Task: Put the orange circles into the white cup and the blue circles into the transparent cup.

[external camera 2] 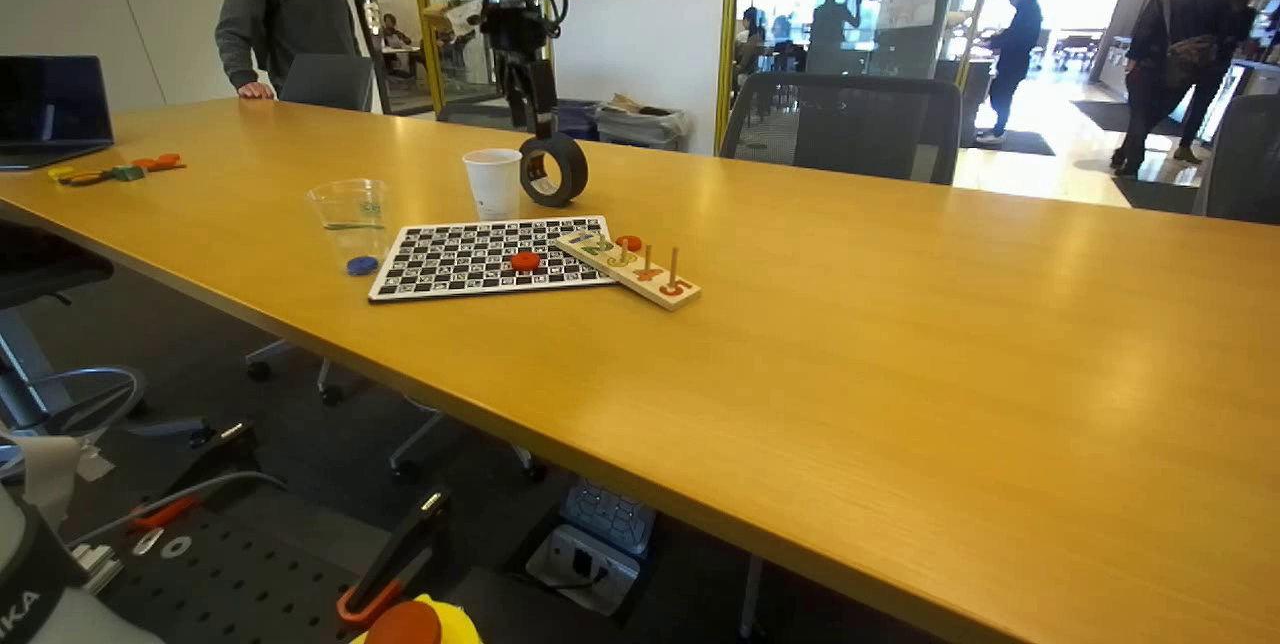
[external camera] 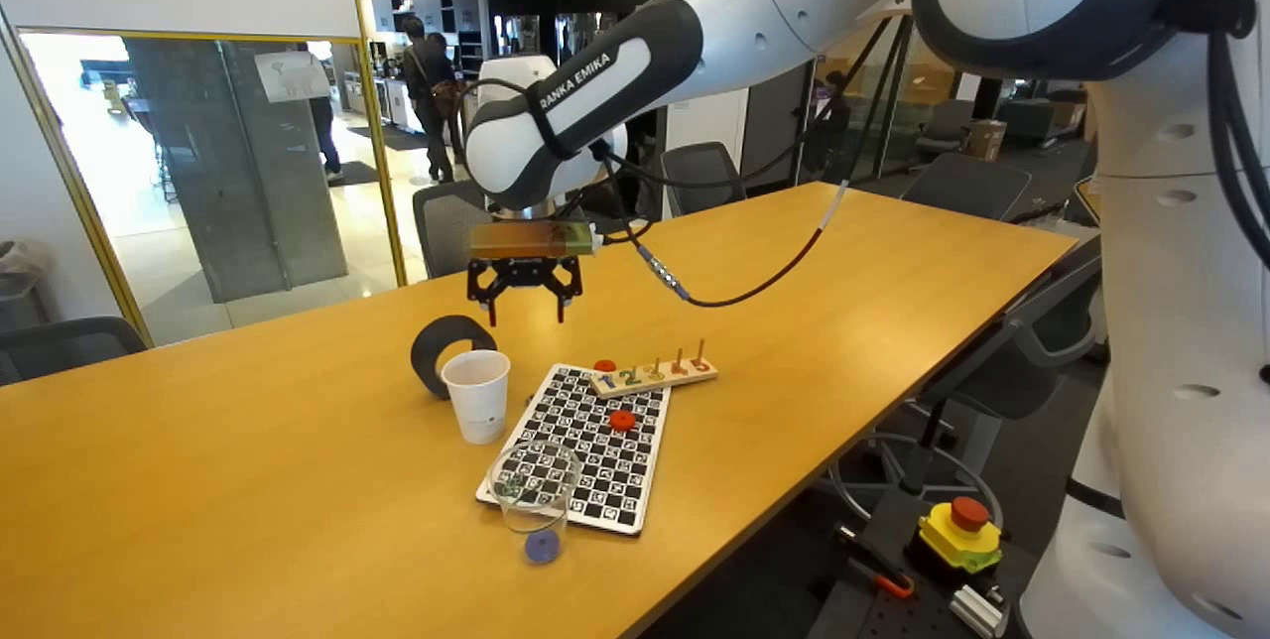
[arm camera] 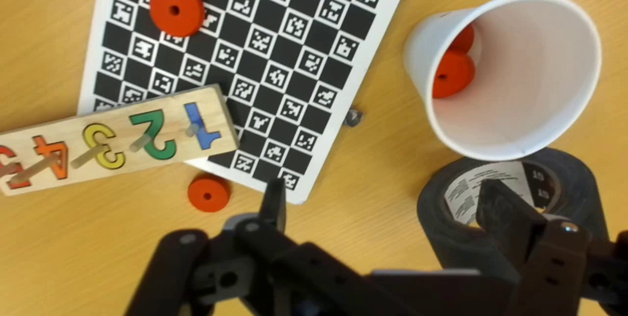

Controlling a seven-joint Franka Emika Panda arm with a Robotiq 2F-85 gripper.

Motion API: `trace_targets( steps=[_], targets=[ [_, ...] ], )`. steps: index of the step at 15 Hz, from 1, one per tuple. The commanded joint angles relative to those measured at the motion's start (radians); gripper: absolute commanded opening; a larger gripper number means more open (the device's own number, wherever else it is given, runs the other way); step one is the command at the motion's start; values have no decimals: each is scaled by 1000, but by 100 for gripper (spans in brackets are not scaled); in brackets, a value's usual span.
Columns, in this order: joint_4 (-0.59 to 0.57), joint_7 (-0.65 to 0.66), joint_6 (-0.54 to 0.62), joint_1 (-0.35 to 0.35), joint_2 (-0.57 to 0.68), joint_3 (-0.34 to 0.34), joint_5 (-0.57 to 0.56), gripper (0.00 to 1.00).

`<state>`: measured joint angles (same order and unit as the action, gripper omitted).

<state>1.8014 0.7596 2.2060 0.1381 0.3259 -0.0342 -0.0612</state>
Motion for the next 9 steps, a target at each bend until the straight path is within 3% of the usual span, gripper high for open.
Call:
trace_targets(
  steps=[1,9],
  targets=[
    [93,31,21,-12,-93,-30,-48,100],
    [124,16,49,-72,-20,-70,-82,100]
  ],
)
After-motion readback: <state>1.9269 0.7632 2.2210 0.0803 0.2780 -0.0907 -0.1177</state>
